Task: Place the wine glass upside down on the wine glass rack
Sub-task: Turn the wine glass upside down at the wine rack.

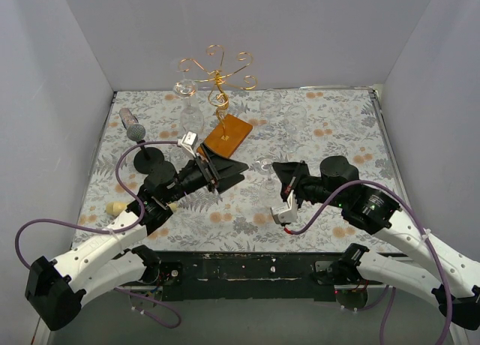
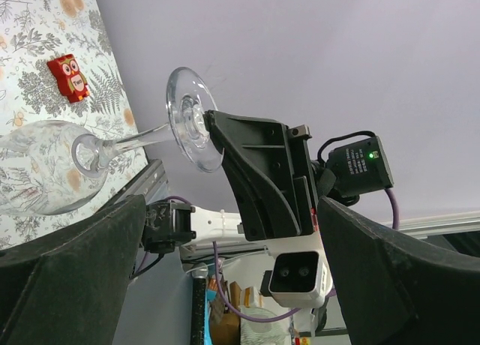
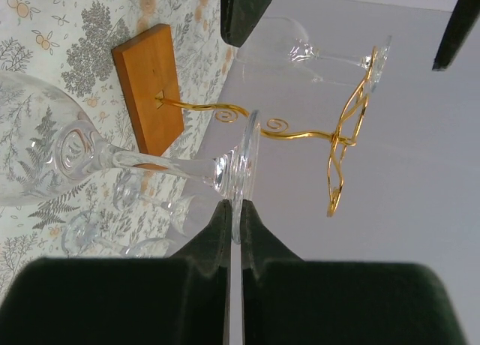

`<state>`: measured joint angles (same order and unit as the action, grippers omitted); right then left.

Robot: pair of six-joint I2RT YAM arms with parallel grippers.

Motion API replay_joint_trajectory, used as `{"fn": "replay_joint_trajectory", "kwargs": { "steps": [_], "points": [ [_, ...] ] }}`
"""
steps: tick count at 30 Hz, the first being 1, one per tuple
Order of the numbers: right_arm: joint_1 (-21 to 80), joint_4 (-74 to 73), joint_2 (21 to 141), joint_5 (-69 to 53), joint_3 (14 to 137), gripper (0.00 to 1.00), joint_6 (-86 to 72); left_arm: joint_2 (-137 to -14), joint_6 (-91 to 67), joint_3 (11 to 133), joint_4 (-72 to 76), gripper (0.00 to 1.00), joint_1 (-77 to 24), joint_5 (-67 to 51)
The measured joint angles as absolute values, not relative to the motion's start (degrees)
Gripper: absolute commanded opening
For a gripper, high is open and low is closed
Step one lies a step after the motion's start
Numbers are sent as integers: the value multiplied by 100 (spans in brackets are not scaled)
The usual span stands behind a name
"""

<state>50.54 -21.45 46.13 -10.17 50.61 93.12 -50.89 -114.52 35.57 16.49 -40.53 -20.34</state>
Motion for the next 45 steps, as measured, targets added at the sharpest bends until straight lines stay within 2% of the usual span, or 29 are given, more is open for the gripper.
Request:
{"fn": "replay_joint_trajectory", "kwargs": {
  "steps": [45],
  "points": [
    [5415, -1431, 4217, -740, 4447, 1, 9371, -4788, -11472, 3218, 1719, 98, -4060, -2189]
  ]
}}
